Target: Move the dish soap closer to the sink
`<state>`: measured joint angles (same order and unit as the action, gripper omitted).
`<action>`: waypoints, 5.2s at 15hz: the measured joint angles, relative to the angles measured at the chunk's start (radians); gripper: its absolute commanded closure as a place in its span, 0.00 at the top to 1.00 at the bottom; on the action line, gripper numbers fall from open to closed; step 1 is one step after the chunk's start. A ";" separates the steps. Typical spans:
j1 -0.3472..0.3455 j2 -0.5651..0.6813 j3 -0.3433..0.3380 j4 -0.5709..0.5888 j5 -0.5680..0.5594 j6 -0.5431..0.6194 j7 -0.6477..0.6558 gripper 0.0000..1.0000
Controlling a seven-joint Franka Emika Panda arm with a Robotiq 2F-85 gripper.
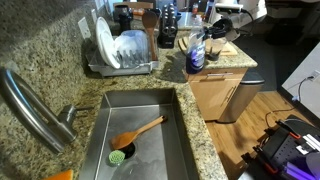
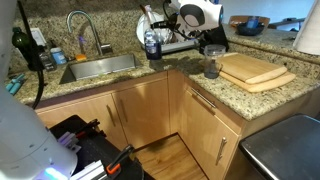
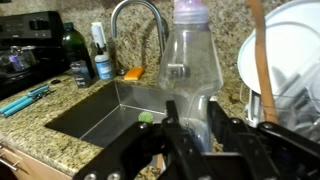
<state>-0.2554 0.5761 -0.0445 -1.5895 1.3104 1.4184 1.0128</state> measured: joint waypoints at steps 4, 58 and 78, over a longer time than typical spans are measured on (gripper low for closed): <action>0.009 -0.024 -0.008 -0.071 -0.003 -0.072 -0.144 0.11; 0.109 0.292 0.006 -0.088 0.498 -0.240 -0.228 0.11; 0.117 0.357 0.068 -0.087 0.589 -0.316 -0.234 0.11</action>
<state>-0.1385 0.9331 0.0239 -1.6762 1.8998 1.1025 0.7791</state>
